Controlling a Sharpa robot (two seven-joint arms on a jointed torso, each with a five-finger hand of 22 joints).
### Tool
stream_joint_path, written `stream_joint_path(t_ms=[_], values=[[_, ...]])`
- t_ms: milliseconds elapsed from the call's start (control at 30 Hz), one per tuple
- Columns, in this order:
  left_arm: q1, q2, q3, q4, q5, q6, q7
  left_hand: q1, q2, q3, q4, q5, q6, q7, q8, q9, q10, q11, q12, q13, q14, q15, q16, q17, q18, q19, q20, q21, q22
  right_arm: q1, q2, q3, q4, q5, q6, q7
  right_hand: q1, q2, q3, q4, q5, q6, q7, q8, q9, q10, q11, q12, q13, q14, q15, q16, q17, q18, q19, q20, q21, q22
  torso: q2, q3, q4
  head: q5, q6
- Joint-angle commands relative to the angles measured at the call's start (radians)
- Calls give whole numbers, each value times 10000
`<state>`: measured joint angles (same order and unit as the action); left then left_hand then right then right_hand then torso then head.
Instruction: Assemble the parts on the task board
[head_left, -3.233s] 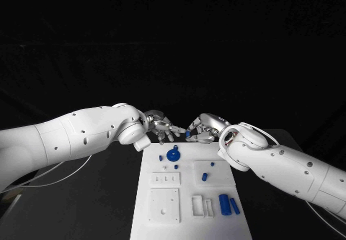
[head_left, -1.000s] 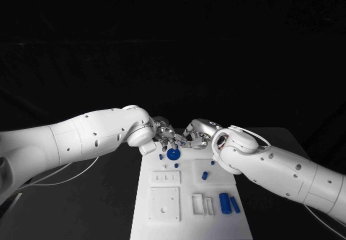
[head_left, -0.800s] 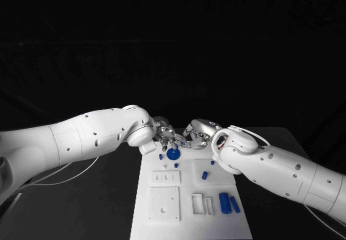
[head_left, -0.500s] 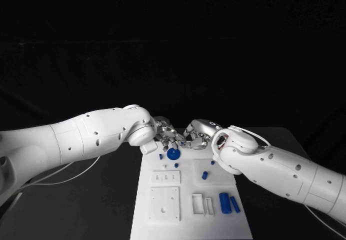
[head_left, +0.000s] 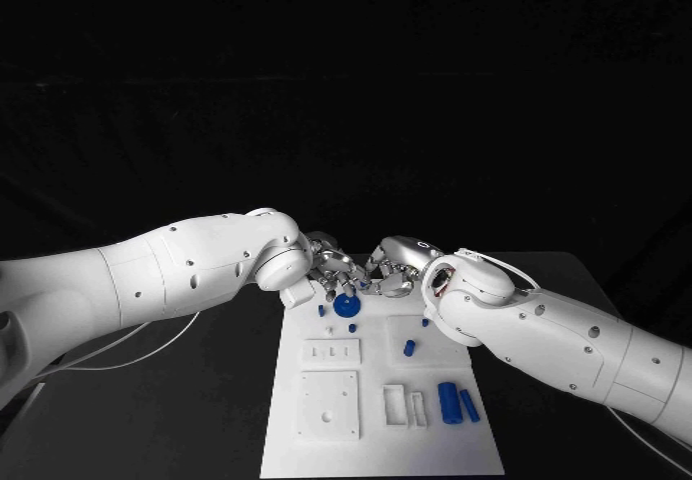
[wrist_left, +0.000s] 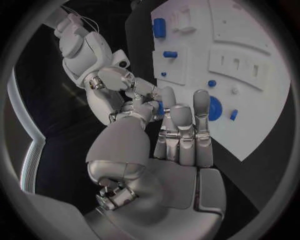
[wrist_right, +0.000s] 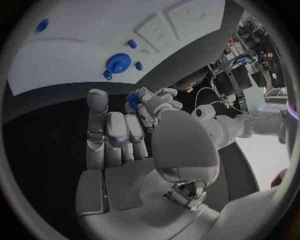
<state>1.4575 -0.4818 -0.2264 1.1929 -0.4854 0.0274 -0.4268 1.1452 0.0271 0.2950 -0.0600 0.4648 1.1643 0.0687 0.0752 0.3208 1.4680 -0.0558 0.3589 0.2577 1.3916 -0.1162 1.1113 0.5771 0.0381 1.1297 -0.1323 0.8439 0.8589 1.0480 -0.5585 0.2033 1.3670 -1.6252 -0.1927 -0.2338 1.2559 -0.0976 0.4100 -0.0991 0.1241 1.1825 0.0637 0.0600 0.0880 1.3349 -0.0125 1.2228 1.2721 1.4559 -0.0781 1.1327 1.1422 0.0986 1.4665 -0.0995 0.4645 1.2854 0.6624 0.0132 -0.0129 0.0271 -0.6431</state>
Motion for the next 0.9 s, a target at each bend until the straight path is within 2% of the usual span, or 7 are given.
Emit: stream_joint_path(t_ms=[33, 267, 433, 567, 733, 833, 900], values=[[-21, 5, -10, 87, 373, 11, -183, -90, -154, 979, -1024, 335, 628, -509, -54, 2093, 477, -62, 63, -34, 0, -53, 57, 25, 101, -15, -71, -56, 75, 10, -4, 13, -23, -176, 3, -7, 56, 58, -52, 8, 61, 43, 37, 30, -1, -4, -51, -28, -2, 11, -73, -27, -3, -163, 424, -76, 27, 6, -5, -8, -11, 0, -14], [-38, -32, -21, 110, 517, -109, -170, -134, -257, 882, -1063, 200, 829, -593, -40, 2326, 486, -90, 275, -68, 37, -79, 162, 64, 79, 20, -87, -97, 202, -2, -12, 10, -57, -167, -65, 18, -11, -70, -129, 58, 175, -99, 76, 24, -52, -64, -26, -129, -86, -1, -55, -89, -56, -158, 412, -63, -75, -31, 0, -7, 0, 3, -33], [-54, -60, -29, 128, 525, -146, -109, -132, -309, 850, -1066, 183, 962, -648, -45, 2548, 493, -112, 489, -75, 63, -97, 241, 116, 60, 76, -105, -157, 291, -40, -82, 9, -41, -132, -546, 6, -123, -332, -409, 267, 155, -1004, 329, 31, -211, -369, 114, -662, -558, -44, 31, -317, -235, -85, 383, 5, -460, -195, 0, -3, 6, 21, -49], [-67, -103, -34, 143, 508, -169, -54, -133, -367, 885, -1115, 287, 1125, -670, -79, 2566, 485, -92, 656, -40, 71, -111, 281, 146, 49, 84, -115, -171, 327, -62, -167, 9, -39, -74, -783, 14, 6, -452, -845, 515, 237, -1213, 381, 30, -214, -449, 144, -770, -772, -41, 79, -389, -278, 6, 405, 77, -579, -293, -4, -4, -4, 26, -65], [-76, -167, -38, 154, 473, -231, -8, -208, -438, 963, -1173, 562, 1248, -700, -83, 2556, 489, -114, 810, -45, 98, -127, 351, 196, 48, 119, -134, -182, 425, -104, -353, 9, 35, 8, -995, 53, 221, -571, -1792, 754, 322, -1873, 515, 38, -226, -720, 213, -1061, -1164, -113, 160, -645, -479, 98, 360, 160, -939, -452, -3, -3, -8, 46, -101], [-80, -221, -40, 184, 406, -248, 9, -250, -464, 970, -1181, 572, 1324, -727, -77, 2592, 490, -132, 923, -28, 120, -136, 445, 312, 45, 127, -139, -189, 487, -153, -577, 12, 158, 62, -1080, 91, 344, -647, -2143, 766, 370, -2415, 579, 21, -243, -967, 254, -1376, -1532, -197, 196, -851, -643, 153, 316, 198, -1403, -635, -7, 4, -1, 50, -123], [-86, -294, -42, 240, 341, -236, 15, -256, -473, 971, -1180, 560, 1353, -735, -80, 2615, 487, -139, 989, -15, 131, -142, 500, 376, 42, 140, -145, -193, 526, -209, -834, 22, 279, 166, -1087, 178, 459, -649, -2391, 763, 459, -2493, 581, 14, -247, -1052, 257, -1438, -1754, -229, 206, -944, -726, 170, 326, 209, -1639, -754, -7, -1, -1, 47, -144]])
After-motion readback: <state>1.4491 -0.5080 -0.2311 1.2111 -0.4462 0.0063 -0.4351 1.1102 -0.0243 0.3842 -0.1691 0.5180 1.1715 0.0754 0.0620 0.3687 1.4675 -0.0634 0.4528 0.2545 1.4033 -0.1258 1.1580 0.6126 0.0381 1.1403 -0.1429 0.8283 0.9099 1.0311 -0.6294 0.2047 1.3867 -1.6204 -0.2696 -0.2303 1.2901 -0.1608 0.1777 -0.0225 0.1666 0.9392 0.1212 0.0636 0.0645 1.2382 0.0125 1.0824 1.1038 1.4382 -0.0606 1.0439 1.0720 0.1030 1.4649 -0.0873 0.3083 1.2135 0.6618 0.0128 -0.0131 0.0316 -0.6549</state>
